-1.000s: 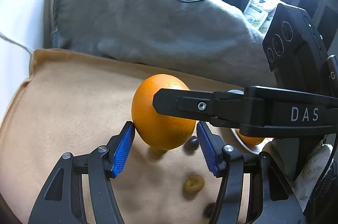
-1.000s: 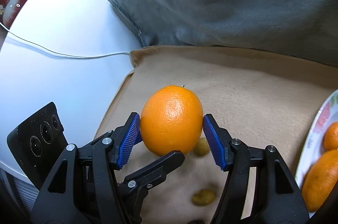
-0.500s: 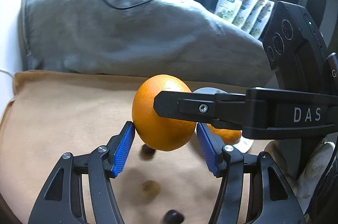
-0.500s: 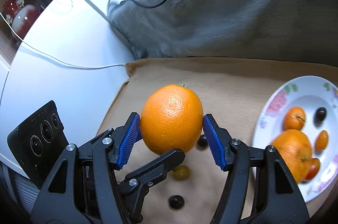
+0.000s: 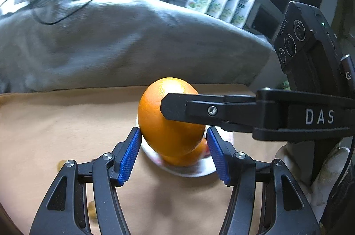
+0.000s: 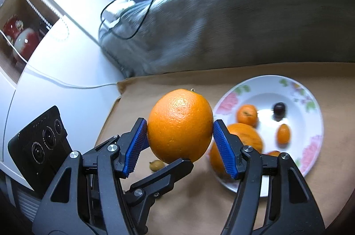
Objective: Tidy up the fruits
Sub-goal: 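Lift and carry the orange onto the plate with the right gripper, then open the right gripper to release the orange on the plate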
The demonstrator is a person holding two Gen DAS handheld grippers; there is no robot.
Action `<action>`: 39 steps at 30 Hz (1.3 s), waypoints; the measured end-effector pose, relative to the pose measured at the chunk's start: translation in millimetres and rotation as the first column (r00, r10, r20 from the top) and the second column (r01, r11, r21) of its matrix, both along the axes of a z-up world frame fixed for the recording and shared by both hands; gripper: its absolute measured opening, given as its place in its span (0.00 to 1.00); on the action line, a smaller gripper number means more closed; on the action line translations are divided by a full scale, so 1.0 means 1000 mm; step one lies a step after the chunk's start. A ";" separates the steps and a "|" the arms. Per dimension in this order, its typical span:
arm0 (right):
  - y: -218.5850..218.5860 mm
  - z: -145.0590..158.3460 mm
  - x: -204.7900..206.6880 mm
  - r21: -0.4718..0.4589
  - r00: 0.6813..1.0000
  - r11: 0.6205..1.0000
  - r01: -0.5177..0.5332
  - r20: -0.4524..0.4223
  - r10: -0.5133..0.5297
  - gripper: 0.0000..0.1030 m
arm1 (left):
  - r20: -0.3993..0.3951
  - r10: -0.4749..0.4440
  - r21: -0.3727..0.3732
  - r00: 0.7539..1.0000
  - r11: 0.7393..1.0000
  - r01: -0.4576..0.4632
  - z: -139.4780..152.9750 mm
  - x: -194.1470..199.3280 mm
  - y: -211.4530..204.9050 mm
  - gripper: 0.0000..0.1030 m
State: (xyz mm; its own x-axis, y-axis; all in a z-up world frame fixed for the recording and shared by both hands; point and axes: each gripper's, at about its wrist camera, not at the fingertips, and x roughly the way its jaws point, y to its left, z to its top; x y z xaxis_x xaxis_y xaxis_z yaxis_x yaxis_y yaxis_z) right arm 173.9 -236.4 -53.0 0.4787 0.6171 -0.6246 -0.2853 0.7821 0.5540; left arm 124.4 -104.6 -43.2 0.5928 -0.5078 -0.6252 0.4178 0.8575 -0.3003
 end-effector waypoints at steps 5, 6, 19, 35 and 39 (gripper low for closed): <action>-0.034 -0.003 -0.006 0.004 0.999 0.999 0.050 -0.008 -0.050 0.63 | -0.006 -0.054 0.006 0.999 0.999 0.054 -0.001 -0.001 -0.032 0.58; -0.039 -0.004 -0.007 0.005 0.998 0.998 0.059 -0.011 -0.058 0.63 | -0.008 -0.062 0.007 0.998 0.998 0.062 -0.002 -0.001 -0.036 0.58; -0.098 -0.027 -0.010 0.037 0.987 0.989 0.144 -0.076 -0.141 0.63 | -0.067 -0.143 0.028 0.987 0.989 0.145 -0.023 0.005 -0.090 0.58; -0.116 -0.032 0.007 0.107 0.981 0.977 0.184 -0.083 -0.175 0.63 | -0.092 -0.112 0.057 0.989 0.991 0.118 -0.031 0.021 -0.100 0.55; -0.114 -0.015 0.004 0.094 0.983 0.979 0.183 -0.039 -0.180 0.63 | -0.051 -0.113 0.066 0.992 0.991 0.117 -0.019 0.011 -0.094 0.55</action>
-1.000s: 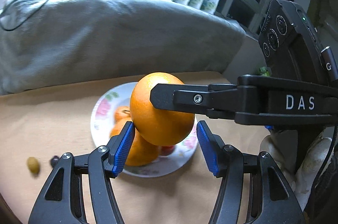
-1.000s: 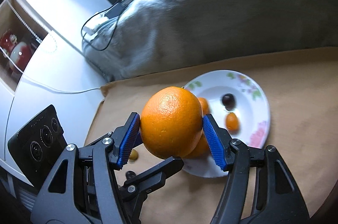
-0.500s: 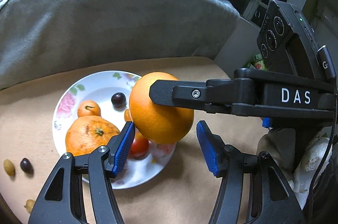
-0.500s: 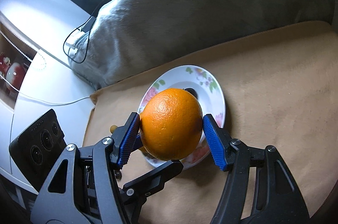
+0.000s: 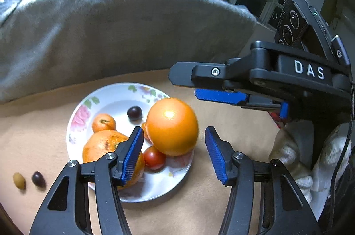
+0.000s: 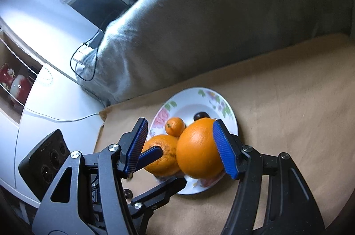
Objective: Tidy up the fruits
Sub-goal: 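Open the right gripper to release the orange on the plate, then withdraw both grippers toward the remaining small fruits on the cloth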
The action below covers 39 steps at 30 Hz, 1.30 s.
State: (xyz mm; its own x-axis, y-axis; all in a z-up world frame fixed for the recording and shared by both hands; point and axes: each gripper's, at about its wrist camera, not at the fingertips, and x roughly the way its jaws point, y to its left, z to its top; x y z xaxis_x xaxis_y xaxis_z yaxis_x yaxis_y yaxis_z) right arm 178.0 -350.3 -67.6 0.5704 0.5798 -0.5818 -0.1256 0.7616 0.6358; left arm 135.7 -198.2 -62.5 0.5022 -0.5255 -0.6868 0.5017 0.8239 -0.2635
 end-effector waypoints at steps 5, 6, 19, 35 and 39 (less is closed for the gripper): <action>0.001 0.012 -0.008 -0.002 1.000 1.000 0.001 0.031 -0.001 0.63 | 0.027 0.004 0.003 1.000 1.000 -0.004 0.008 -0.011 0.008 0.55; 0.000 0.013 -0.010 -0.004 0.999 1.000 0.002 0.036 -0.002 0.63 | 0.033 0.005 0.006 0.999 1.000 -0.005 0.010 -0.013 0.009 0.55; -0.004 0.018 -0.034 -0.063 0.998 0.998 0.019 0.058 -0.016 0.68 | 0.096 0.025 0.018 0.995 0.999 -0.027 0.031 -0.039 0.030 0.56; 0.006 0.029 -0.062 -0.257 0.986 0.963 0.080 0.162 -0.039 0.90 | 0.132 0.073 0.040 0.989 0.996 -0.078 0.033 -0.055 0.056 0.63; 0.015 0.029 -0.068 -0.305 0.983 0.950 0.073 0.181 -0.017 0.91 | 0.141 0.086 0.046 0.986 0.995 -0.093 0.033 -0.060 0.064 0.65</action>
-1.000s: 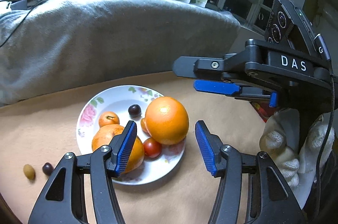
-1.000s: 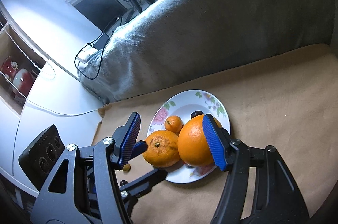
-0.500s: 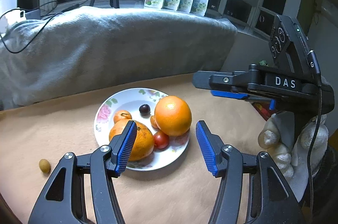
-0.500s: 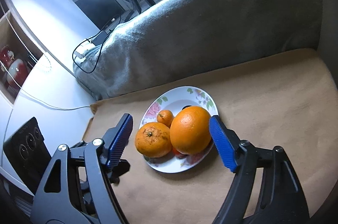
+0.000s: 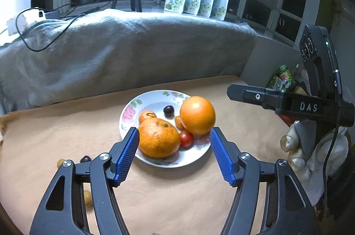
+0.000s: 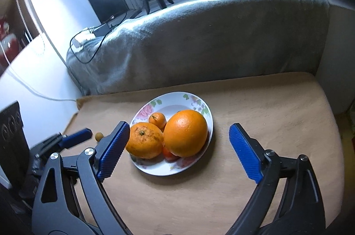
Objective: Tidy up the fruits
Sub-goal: 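Withdraw both grippers toward the remaining small fruits on the cloth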
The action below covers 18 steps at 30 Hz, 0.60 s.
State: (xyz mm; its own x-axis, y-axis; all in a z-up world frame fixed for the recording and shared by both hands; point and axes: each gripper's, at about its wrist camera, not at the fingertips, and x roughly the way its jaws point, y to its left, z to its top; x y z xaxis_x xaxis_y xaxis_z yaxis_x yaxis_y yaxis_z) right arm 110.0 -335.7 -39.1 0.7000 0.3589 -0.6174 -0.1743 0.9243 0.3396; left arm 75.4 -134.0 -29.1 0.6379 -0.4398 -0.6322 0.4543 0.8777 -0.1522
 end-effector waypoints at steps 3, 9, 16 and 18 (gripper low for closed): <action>0.005 0.000 -0.006 -0.014 1.000 1.000 -0.005 0.022 0.005 0.91 | 0.004 0.016 0.003 1.000 1.000 -0.016 0.000 -0.002 0.007 0.66; 0.016 0.005 -0.018 -0.016 0.996 1.000 -0.022 0.087 0.024 0.91 | 0.012 0.043 0.021 0.999 0.999 -0.043 -0.003 -0.009 0.022 0.66; 0.040 0.012 -0.033 -0.057 0.988 0.995 -0.078 0.129 0.085 0.91 | 0.012 0.078 0.027 0.997 0.997 -0.078 -0.006 -0.015 0.043 0.69; 0.047 0.012 -0.036 -0.065 0.987 0.993 -0.096 0.126 0.103 0.92 | 0.015 0.095 0.035 0.995 0.995 -0.095 -0.007 -0.016 0.050 0.69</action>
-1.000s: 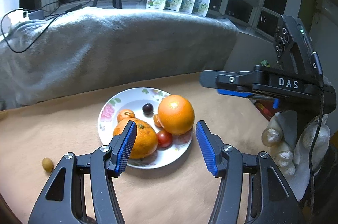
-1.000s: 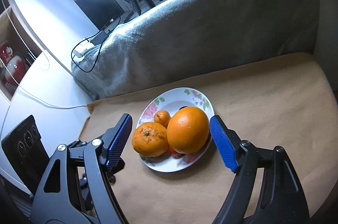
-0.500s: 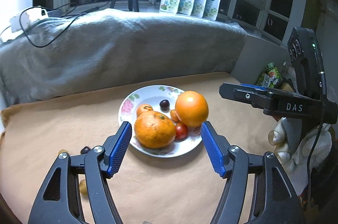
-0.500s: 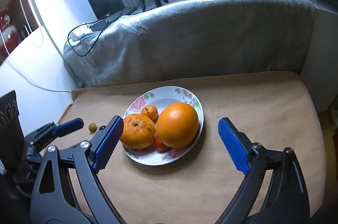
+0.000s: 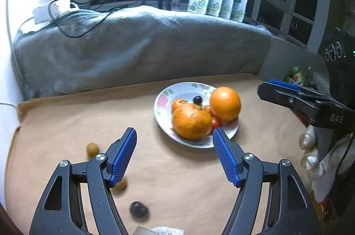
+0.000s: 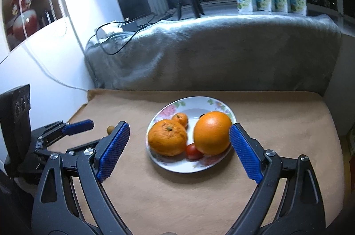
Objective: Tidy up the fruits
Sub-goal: 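Withdraw both grippers toward the remaining small fruits on the cloth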
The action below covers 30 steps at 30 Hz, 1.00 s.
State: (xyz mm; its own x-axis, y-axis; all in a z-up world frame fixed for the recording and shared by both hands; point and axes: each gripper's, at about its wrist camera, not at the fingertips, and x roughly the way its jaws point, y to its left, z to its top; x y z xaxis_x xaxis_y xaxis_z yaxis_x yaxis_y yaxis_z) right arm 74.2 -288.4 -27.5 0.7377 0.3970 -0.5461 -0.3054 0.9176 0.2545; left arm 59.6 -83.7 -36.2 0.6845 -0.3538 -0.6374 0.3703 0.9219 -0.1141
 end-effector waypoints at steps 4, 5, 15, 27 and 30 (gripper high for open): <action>0.014 0.000 -0.005 -0.030 1.000 0.999 -0.028 0.005 0.028 0.95 | -0.005 0.037 0.008 0.999 0.999 -0.037 -0.007 -0.004 0.016 0.69; 0.018 0.000 -0.007 -0.037 0.999 0.999 -0.037 0.004 0.037 0.95 | -0.010 0.047 0.009 0.999 0.999 -0.047 -0.010 -0.006 0.021 0.69; 0.049 -0.006 -0.016 -0.051 0.993 0.992 -0.118 -0.006 0.117 0.95 | -0.083 0.168 0.008 0.982 0.986 -0.168 -0.041 -0.024 0.082 0.69; 0.089 -0.023 -0.015 -0.045 0.973 0.973 -0.225 -0.059 0.222 0.95 | -0.168 0.212 -0.034 0.963 0.975 -0.220 -0.067 -0.036 0.117 0.69; 0.100 -0.030 -0.018 -0.055 0.964 0.964 -0.261 -0.070 0.257 0.95 | -0.185 0.201 -0.076 0.962 0.973 -0.218 -0.069 -0.032 0.122 0.68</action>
